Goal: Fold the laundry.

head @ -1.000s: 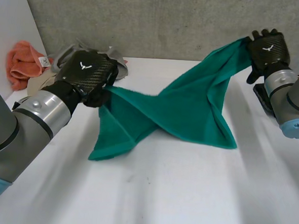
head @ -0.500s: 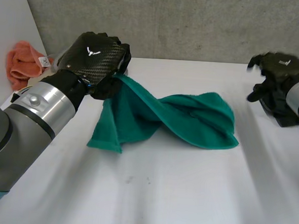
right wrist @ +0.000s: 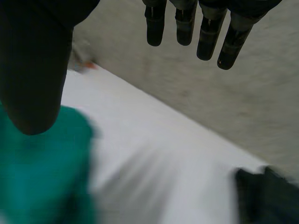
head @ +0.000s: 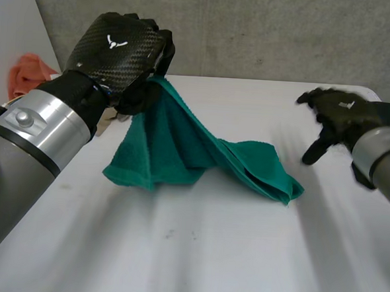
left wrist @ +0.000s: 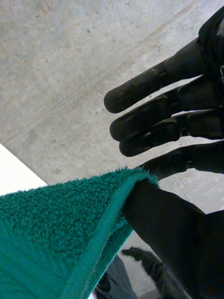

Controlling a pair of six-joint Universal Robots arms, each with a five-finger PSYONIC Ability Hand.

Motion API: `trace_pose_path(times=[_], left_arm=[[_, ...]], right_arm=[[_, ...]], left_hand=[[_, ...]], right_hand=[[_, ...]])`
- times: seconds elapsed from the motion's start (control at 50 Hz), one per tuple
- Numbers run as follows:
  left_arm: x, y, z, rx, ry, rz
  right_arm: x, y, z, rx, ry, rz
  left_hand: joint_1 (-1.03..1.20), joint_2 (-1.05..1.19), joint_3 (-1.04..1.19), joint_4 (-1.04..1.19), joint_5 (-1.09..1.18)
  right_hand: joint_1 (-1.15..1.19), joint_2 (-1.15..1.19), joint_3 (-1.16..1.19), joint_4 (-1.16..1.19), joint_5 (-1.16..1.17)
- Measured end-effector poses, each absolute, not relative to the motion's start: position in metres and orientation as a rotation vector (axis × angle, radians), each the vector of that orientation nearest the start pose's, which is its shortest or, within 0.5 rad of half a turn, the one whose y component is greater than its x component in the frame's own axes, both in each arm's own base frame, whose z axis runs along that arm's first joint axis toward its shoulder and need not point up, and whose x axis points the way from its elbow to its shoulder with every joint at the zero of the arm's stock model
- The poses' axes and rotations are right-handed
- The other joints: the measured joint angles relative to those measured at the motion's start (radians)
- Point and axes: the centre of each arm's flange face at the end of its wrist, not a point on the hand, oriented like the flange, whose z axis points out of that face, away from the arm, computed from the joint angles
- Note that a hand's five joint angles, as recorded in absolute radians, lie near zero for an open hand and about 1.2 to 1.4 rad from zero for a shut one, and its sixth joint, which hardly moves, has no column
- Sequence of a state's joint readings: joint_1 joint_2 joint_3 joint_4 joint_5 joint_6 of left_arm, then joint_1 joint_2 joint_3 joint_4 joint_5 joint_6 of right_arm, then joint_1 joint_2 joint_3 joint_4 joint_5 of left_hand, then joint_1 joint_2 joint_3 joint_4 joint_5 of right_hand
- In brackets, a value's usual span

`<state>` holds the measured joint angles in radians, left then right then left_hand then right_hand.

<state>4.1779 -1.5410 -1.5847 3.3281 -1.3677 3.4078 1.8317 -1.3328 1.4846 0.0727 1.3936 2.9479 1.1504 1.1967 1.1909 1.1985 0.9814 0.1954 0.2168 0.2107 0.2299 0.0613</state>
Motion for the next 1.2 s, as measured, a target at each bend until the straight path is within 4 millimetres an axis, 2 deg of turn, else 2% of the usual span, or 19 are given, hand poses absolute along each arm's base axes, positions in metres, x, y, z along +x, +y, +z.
trace_pose_path(times=[0.1, 0.24, 0.34, 0.48, 0.5, 0.52, 0.56, 0.66, 0.68, 0.76, 0.78, 0.8, 0.86, 0.98, 1.06, 1.12, 1.14, 1.16, 1.2], left_arm=[[-0.29, -0.189, 0.34, 1.121, 1.91, -2.692], [-0.292, -0.185, 0.344, 1.115, 1.898, -2.709], [-0.293, -0.181, 0.344, 1.12, 1.899, -2.715], [-0.295, -0.176, 0.344, 1.126, 1.904, -2.719], [-0.295, -0.175, 0.344, 1.119, 1.904, -2.719], [-0.295, -0.175, 0.345, 1.115, 1.904, -2.719], [-0.294, -0.175, 0.345, 1.104, 1.904, -2.718], [-0.293, -0.176, 0.344, 1.085, 1.908, -2.708], [-0.292, -0.177, 0.342, 1.077, 1.915, -2.696], [-0.289, -0.179, 0.336, 1.071, 1.938, -2.664], [-0.286, -0.182, 0.331, 1.066, 1.956, -2.638], [-0.286, -0.182, 0.331, 1.066, 1.956, -2.638], [-0.278, -0.19, 0.317, 1.046, 2.016, -2.56], [-0.271, -0.206, 0.291, 1.038, 2.13, -2.423], [-0.278, -0.225, 0.264, 1.06, 2.226, -2.314], [-0.287, -0.244, 0.24, 1.082, 2.29, -2.231], [-0.287, -0.244, 0.24, 1.082, 2.29, -2.231], [-0.294, -0.259, 0.224, 1.1, 2.315, -2.18], [-0.3, -0.27, 0.212, 1.116, 2.318, -2.149]], right_arm=[[0.239, -0.243, 0.244, -0.614, 2.173, -1.583], [0.255, -0.221, 0.219, -0.577, 2.143, -1.397], [0.274, -0.222, 0.193, -0.595, 2.129, -1.384], [0.291, -0.24, 0.164, -0.589, 2.154, -1.456], [0.295, -0.245, 0.159, -0.589, 2.16, -1.468], [0.296, -0.246, 0.158, -0.589, 2.161, -1.472], [0.298, -0.251, 0.155, -0.585, 2.165, -1.49], [0.299, -0.26, 0.163, -0.57, 2.151, -1.548], [0.295, -0.265, 0.181, -0.573, 2.121, -1.616], [0.285, -0.268, 0.216, -0.629, 2.069, -1.739], [0.278, -0.268, 0.233, -0.689, 2.054, -1.804], [0.278, -0.268, 0.233, -0.689, 2.054, -1.804], [0.256, -0.264, 0.267, -0.924, 2.061, -1.942], [0.229, -0.255, 0.298, -1.3, 2.104, -2.029], [0.225, -0.258, 0.298, -1.421, 2.14, -1.992], [0.231, -0.268, 0.28, -1.464, 2.176, -1.907], [0.231, -0.268, 0.28, -1.464, 2.176, -1.907], [0.239, -0.276, 0.263, -1.496, 2.197, -1.844], [0.246, -0.283, 0.252, -1.517, 2.207, -1.817]], left_hand=[[0.0, 0.0, 0.0, 0.0, 0.0], [0.0, 0.0, 0.0, 0.0, 0.0], [0.0, 0.0, 0.0, 0.0, 0.0], [0.0, 0.0, 0.0, 0.0, 0.0], [0.0, 0.0, 0.0, 0.0, 0.0], [0.0, 0.0, 0.0, 0.0, 0.0], [0.0, 0.0, 0.0, 0.0, 0.0], [0.0, 0.0, 0.0, 0.0, 0.0], [0.0, 0.0, 0.0, 0.0, 0.0], [0.0, 0.0, 0.0, 0.0, 0.0], [0.0, 0.0, 0.0, 0.0, 0.0], [0.0, 0.0, 0.0, 0.0, 0.0], [0.0, 0.0, 0.001, 0.0, 0.0], [0.0, 0.002, 0.002, 0.0, 0.0], [0.0, 0.002, 0.002, 0.003, 0.0], [0.0, 0.002, 0.002, 0.003, 0.0], [0.0, 0.002, 0.002, 0.003, 0.0], [0.0, 0.002, 0.002, 0.003, 0.0], [0.0, 0.002, 0.002, 0.004, 0.0]], right_hand=[[0.0, 0.0, 0.0, 0.0, 0.0], [0.001, 0.003, 0.003, 0.001, 0.0], [0.064, 0.087, 0.091, 0.072, 0.071], [0.216, 0.244, 0.262, 0.243, 0.222], [0.437, 0.525, 0.511, 0.491, 0.464], [0.462, 0.557, 0.543, 0.523, 0.496], [0.714, 0.86, 0.845, 0.827, 0.802], [0.793, 0.961, 0.971, 0.952, 0.927], [0.793, 0.961, 0.975, 0.957, 0.929], [0.793, 0.961, 0.975, 0.957, 0.929], [0.793, 0.961, 0.975, 0.957, 0.929], [0.793, 0.961, 0.975, 0.957, 0.929], [0.793, 0.961, 0.975, 0.958, 0.929], [0.792, 0.961, 0.975, 0.958, 0.929], [0.793, 0.961, 0.975, 0.958, 0.929], [0.793, 0.961, 0.975, 0.958, 0.929], [0.793, 0.961, 0.975, 0.958, 0.929], [0.793, 0.961, 0.975, 0.958, 0.929], [0.793, 0.961, 0.975, 0.958, 0.929]])
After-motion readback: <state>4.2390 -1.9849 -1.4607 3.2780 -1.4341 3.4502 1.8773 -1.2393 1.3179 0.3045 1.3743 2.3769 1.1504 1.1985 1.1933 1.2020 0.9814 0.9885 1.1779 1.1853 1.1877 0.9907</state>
